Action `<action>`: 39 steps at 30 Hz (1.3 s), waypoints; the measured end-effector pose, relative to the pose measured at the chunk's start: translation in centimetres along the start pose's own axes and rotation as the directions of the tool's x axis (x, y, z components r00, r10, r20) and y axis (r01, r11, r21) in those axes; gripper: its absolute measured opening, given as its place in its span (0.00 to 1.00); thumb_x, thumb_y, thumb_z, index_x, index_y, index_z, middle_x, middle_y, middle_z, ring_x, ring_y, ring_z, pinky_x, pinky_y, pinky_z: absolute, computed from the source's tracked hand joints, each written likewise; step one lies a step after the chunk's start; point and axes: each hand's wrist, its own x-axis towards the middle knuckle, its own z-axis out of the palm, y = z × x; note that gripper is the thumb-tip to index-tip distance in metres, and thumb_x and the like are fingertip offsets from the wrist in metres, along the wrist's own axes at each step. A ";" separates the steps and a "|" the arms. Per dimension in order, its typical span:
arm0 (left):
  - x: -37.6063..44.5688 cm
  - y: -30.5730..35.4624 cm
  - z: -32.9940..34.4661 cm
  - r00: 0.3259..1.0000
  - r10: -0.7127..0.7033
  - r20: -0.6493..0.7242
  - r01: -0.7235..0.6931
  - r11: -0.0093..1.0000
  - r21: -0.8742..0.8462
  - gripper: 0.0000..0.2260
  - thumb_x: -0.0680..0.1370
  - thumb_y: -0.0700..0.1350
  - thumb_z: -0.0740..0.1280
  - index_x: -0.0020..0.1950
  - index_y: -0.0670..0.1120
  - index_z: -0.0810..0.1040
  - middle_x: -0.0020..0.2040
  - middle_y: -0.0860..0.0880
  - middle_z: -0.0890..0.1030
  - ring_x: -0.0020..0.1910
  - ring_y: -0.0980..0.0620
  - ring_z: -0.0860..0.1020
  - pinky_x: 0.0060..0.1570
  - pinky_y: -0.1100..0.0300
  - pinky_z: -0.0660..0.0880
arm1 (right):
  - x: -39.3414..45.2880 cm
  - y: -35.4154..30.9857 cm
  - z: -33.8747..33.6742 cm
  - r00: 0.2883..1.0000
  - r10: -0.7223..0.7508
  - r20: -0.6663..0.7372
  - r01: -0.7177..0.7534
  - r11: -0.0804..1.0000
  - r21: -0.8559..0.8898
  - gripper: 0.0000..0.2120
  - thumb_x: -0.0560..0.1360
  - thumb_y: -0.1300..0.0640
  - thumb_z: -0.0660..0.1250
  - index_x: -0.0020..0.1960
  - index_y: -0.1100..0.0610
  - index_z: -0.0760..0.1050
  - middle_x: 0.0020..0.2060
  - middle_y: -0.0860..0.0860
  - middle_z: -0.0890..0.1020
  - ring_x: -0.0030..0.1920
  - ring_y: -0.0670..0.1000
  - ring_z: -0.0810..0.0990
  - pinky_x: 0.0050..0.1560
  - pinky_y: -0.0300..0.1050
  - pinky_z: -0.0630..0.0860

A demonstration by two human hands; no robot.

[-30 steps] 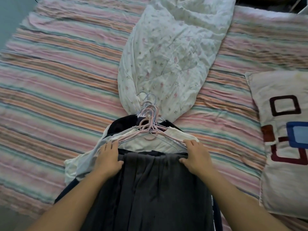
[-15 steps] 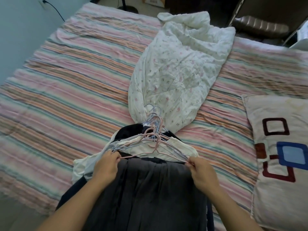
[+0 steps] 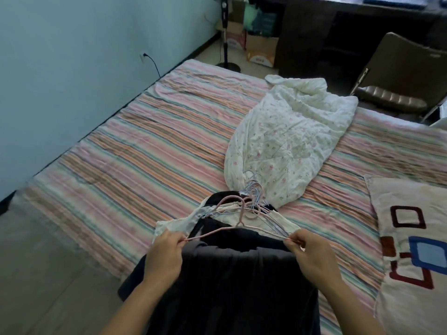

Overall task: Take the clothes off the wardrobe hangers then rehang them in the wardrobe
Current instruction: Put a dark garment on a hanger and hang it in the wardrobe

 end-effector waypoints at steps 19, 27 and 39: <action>-22.1 0.5 -19.1 0.971 0.042 -0.235 -0.134 0.912 -0.388 0.05 0.77 0.42 0.71 0.48 0.52 0.85 0.42 0.57 0.83 0.44 0.59 0.81 0.48 0.56 0.78 | -19.7 -21.6 -6.6 0.851 -0.518 0.084 0.490 0.842 0.226 0.11 0.73 0.54 0.75 0.35 0.40 0.82 0.30 0.39 0.82 0.31 0.39 0.78 0.33 0.31 0.70; -31.2 0.7 -29.2 0.896 0.030 -0.442 -0.270 0.828 -0.491 0.12 0.75 0.40 0.73 0.43 0.59 0.83 0.40 0.59 0.84 0.42 0.61 0.82 0.45 0.68 0.77 | -27.5 -29.5 -10.9 0.736 -0.672 0.080 0.620 0.717 0.320 0.06 0.74 0.52 0.74 0.40 0.41 0.83 0.31 0.43 0.83 0.29 0.42 0.79 0.32 0.35 0.74; -45.0 -1.6 -38.7 0.708 -0.142 -0.692 -0.230 0.880 -0.416 0.12 0.76 0.39 0.72 0.47 0.59 0.85 0.44 0.62 0.84 0.46 0.62 0.82 0.47 0.66 0.80 | -36.0 -42.2 -12.3 0.387 -0.898 0.210 0.801 0.440 0.404 0.03 0.74 0.48 0.72 0.42 0.44 0.82 0.34 0.45 0.84 0.35 0.48 0.82 0.40 0.54 0.81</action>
